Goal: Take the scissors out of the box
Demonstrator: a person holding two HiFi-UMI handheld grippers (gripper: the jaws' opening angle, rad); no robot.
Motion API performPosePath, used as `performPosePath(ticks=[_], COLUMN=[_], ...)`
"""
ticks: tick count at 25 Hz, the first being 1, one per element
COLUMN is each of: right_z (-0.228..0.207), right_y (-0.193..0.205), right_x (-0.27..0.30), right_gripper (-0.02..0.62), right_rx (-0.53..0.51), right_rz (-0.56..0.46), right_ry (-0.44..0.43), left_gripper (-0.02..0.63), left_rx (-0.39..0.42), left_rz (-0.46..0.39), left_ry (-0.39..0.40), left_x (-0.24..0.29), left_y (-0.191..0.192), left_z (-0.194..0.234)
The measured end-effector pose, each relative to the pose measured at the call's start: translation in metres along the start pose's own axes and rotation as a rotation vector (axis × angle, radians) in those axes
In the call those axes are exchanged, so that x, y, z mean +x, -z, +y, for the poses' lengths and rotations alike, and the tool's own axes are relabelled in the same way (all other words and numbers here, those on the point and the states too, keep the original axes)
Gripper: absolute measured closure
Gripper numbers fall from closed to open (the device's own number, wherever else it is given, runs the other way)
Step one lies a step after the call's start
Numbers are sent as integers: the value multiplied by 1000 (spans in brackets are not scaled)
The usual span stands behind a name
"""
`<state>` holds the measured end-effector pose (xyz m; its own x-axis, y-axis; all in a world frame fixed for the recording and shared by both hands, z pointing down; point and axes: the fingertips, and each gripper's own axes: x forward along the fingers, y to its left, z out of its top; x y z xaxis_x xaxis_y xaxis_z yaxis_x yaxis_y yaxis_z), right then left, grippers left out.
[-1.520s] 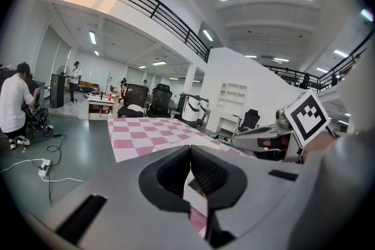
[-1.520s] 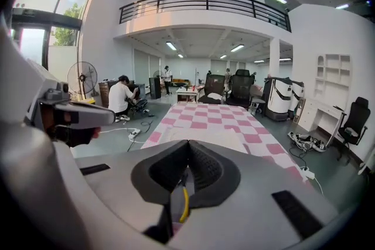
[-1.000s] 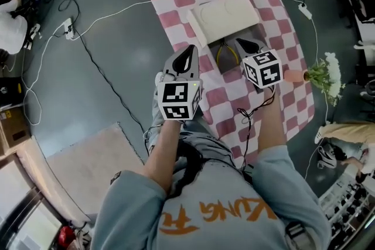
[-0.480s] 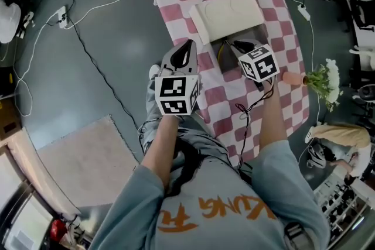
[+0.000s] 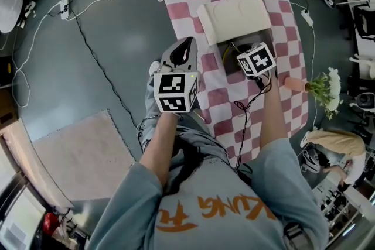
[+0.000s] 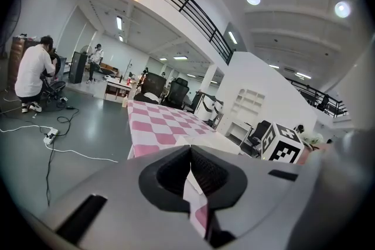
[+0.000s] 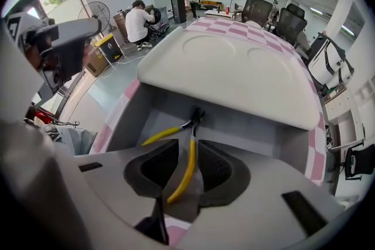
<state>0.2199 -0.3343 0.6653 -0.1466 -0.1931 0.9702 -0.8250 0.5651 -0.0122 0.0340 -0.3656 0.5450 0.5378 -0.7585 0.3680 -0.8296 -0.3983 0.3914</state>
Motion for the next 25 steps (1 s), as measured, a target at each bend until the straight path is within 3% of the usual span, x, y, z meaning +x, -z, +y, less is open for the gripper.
performPosePath(ticks=[2, 5, 11, 25], right_z=[-1, -7, -8, -4], right_y=[0, 0, 0, -5], right_x=[0, 1, 0, -33], right_gripper=[497, 560, 565, 565], right_rx=[6, 24, 63, 246], right_rz=[14, 18, 24, -93], right_ry=[9, 41, 55, 22], left_gripper=[586, 586, 586, 586], left_rx=[-4, -10, -4, 24], left_rz=[-3, -8, -14, -31], left_ry=[-6, -14, -12, 10], left_x=[-2, -3, -7, -17], left_y=[-1, -1, -5, -13], left_z=[4, 8, 5, -11])
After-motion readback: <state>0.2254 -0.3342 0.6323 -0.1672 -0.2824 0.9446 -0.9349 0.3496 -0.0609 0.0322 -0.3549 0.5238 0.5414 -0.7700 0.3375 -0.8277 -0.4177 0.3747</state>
